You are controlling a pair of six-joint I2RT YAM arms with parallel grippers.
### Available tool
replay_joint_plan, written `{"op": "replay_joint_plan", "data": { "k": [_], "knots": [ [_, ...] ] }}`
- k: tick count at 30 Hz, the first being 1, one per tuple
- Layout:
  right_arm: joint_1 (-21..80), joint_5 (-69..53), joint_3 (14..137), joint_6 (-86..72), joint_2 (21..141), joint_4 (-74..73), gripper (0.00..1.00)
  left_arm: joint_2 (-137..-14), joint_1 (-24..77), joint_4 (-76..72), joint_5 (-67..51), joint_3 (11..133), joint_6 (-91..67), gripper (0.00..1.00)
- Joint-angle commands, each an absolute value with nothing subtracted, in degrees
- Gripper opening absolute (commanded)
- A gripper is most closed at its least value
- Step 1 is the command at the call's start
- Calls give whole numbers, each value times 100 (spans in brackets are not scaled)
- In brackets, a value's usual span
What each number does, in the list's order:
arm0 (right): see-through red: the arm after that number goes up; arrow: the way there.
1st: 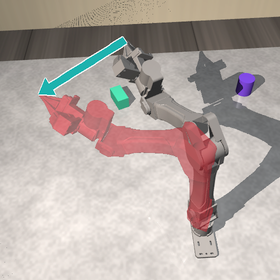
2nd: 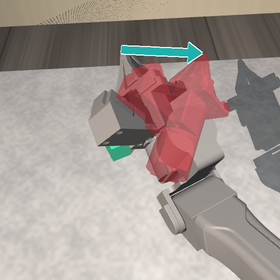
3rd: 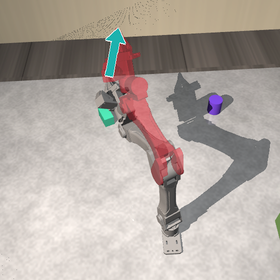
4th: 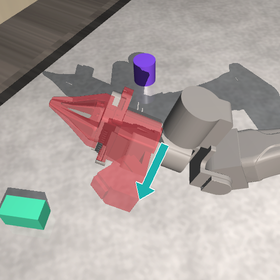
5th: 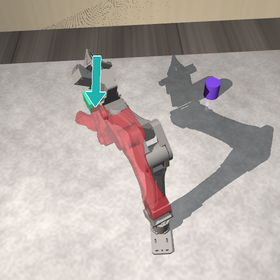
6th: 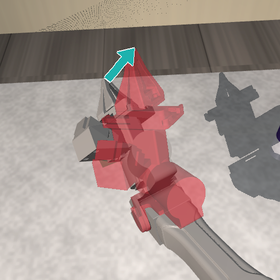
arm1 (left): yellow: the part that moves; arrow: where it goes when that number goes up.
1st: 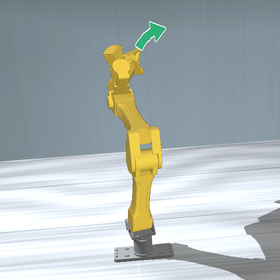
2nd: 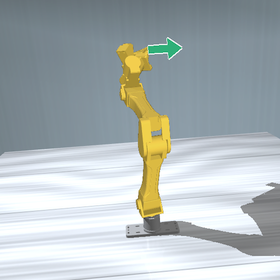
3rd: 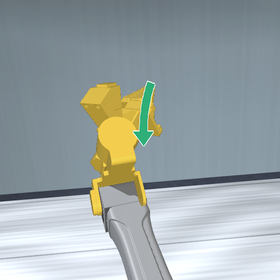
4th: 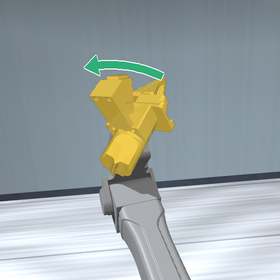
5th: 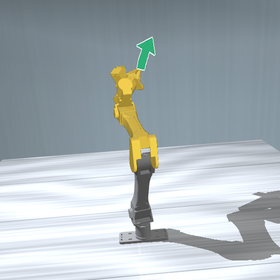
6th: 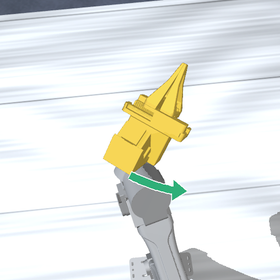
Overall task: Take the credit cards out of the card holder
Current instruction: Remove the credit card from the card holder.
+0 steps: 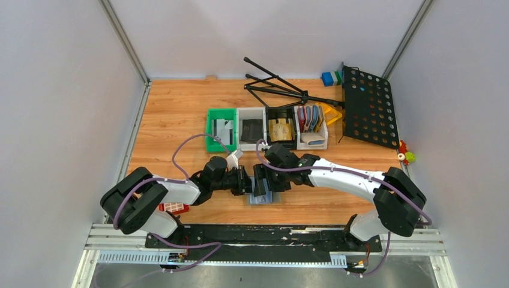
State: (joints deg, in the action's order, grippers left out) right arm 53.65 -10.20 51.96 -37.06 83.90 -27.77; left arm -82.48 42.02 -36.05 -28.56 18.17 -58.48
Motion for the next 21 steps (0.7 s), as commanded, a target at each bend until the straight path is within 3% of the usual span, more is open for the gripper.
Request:
{"op": "replay_joint_plan", "data": {
  "k": [1,8,21],
  "knots": [
    [5442,-730,5358,-3780,8407,-2707,75,-8006,4228,-3461,-2805,2016,-5695,17],
    [5613,-554,5506,-3750,8454,-2827,84,-7990,4228,-3319,-2771,2091,-5654,17],
    [5686,-9,5687,-3628,8549,-3416,80,-7816,4228,-2920,-2642,2142,-5498,16]
  ]
}}
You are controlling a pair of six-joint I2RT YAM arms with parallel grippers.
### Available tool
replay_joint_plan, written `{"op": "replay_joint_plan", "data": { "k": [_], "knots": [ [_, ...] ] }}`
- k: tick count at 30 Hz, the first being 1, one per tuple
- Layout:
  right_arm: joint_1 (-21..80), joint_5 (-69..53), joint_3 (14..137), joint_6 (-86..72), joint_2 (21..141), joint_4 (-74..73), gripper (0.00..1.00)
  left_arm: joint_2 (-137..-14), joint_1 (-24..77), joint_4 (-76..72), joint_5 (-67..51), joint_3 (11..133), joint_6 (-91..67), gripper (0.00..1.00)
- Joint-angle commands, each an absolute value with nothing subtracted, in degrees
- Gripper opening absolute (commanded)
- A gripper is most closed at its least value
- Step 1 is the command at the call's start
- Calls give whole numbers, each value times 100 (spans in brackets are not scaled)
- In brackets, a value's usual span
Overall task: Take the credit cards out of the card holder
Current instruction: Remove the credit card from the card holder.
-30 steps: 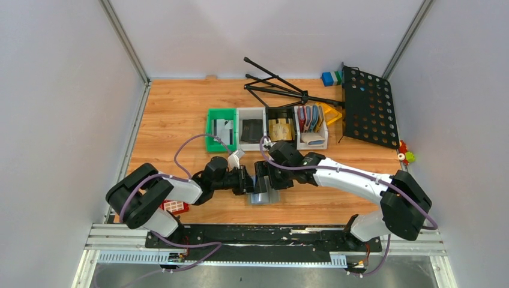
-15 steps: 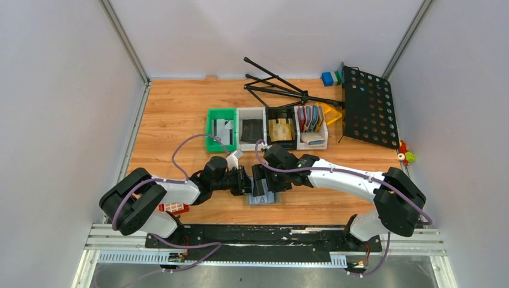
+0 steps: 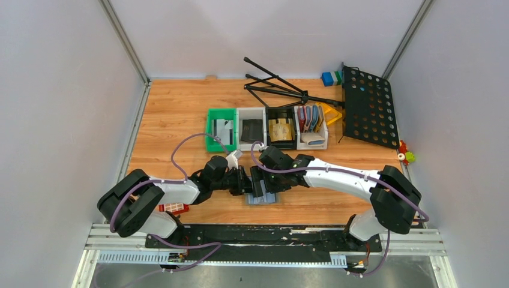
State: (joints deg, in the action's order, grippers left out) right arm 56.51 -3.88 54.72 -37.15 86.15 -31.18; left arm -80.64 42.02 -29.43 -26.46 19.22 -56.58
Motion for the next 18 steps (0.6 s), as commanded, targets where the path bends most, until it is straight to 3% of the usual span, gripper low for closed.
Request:
{"op": "replay_joint_plan", "data": {
  "k": [1,11,18],
  "knots": [
    [5685,-8,5662,-3623,8499,-3408,78,-7806,4228,-2893,-2645,2151,-5482,16],
    [5616,-391,5343,-3625,8104,-2989,69,-7817,4228,-2848,-2645,2172,-5447,16],
    [5479,-450,5169,-3651,7937,-2928,68,-7781,4228,-2859,-2645,2146,-5457,16]
  ]
}}
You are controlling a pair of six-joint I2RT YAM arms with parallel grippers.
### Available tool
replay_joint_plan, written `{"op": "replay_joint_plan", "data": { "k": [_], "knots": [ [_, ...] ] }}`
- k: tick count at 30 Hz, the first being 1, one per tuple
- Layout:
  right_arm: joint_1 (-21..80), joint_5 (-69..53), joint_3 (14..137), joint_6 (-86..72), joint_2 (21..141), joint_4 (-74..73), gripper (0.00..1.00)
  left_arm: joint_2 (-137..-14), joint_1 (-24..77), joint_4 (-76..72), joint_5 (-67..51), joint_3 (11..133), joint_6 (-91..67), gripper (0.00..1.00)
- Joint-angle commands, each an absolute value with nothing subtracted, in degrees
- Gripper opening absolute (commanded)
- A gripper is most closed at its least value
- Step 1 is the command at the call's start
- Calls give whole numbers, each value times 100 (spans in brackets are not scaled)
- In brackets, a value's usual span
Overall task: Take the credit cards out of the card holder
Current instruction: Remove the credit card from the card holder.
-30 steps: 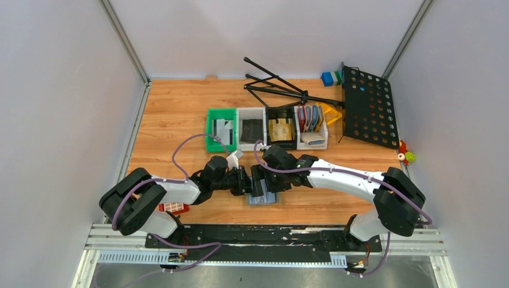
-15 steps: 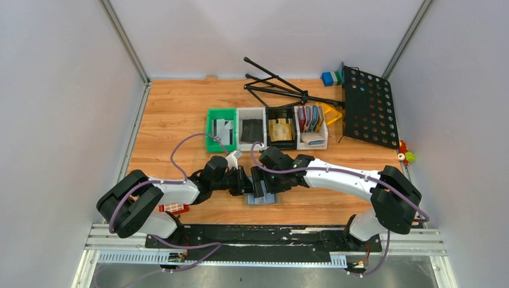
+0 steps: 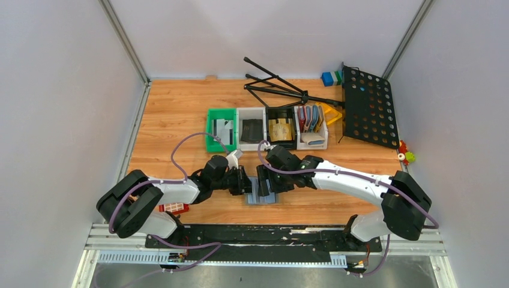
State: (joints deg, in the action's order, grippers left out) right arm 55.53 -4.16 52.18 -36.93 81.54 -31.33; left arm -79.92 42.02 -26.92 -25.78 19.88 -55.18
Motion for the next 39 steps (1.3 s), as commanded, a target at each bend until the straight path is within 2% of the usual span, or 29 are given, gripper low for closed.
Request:
{"op": "replay_joint_plan", "data": {
  "k": [1,16,23,29,33,37,39],
  "knots": [
    [5466,-447,5161,-3645,7930,-2954,67,-7780,4232,-2861,-2650,2149,-5458,16],
    [5125,-436,4784,-3539,7163,-3176,63,-7762,4232,-2792,-2629,2159,-5421,16],
    [5188,-1020,4751,-3682,7236,-2461,88,-7780,4232,-2738,-2628,2209,-5399,16],
    [5461,-829,5209,-3609,7817,-2639,100,-7751,4228,-2640,-2633,2258,-5370,16],
    [5577,-618,5396,-3598,8121,-2770,99,-7735,4228,-2613,-2631,2260,-5364,16],
    [5588,-466,5432,-3618,8221,-2848,90,-7722,4228,-2568,-2630,2269,-5344,16],
    [5589,-421,5438,-3609,8240,-2886,89,-7725,4228,-2567,-2628,2275,-5344,16]
  ]
}}
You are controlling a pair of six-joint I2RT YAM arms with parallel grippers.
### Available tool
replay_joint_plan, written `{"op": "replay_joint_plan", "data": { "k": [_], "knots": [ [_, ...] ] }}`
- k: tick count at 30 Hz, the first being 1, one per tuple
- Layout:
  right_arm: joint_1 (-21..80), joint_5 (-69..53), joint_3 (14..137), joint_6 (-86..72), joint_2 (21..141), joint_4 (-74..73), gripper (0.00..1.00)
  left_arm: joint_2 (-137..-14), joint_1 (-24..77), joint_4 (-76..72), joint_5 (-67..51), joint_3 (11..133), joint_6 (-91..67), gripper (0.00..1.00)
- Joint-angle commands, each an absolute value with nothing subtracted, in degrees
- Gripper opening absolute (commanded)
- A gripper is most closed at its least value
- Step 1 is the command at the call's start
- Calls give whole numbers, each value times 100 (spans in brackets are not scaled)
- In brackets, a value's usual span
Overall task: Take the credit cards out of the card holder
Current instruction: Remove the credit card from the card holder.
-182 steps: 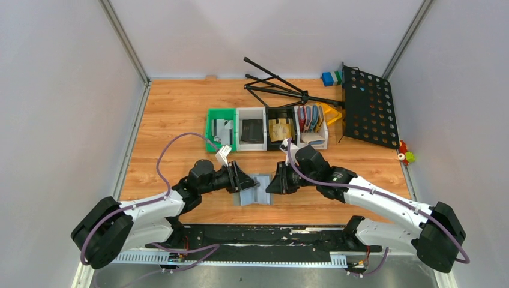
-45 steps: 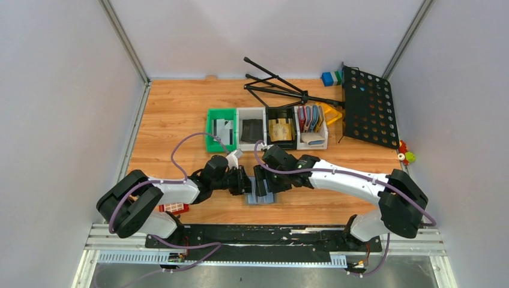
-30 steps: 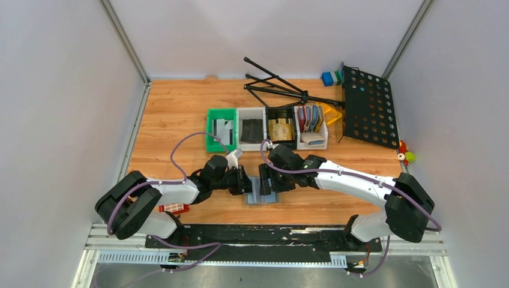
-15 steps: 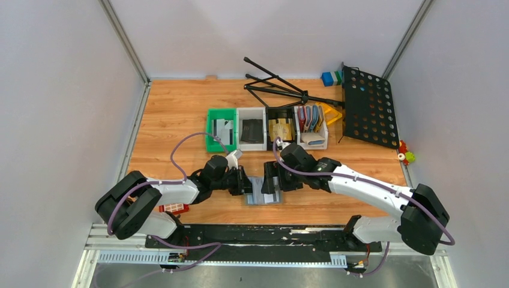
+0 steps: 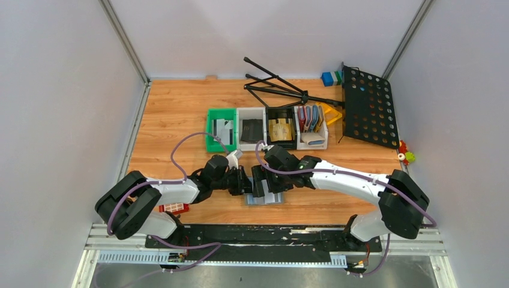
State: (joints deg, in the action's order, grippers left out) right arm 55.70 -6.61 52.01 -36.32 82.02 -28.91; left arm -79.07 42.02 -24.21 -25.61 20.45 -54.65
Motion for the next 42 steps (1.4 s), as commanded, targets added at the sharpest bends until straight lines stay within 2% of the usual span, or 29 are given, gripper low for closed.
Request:
{"op": "replay_joint_plan", "data": {
  "k": [1,10,18,22,31,42],
  "knots": [
    [5587,-400,5442,-3611,8253,-2901,89,-7721,4228,-2567,-2620,2277,-5339,16],
    [5670,-99,5566,-3608,8406,-3096,88,-7722,4228,-2593,-2606,2250,-5353,16],
    [5817,-90,5637,-3612,8416,-3035,94,-7725,4228,-2591,-2593,2232,-5361,16],
    [5859,-55,5675,-3600,8469,-3044,95,-7711,4230,-2577,-2593,2237,-5361,16],
    [5880,437,5785,-3544,8635,-3434,78,-7707,4228,-2553,-2593,2225,-5344,16],
    [5879,634,5625,-3514,8239,-3628,75,-7717,4232,-2566,-2594,2224,-5335,16]
  ]
}}
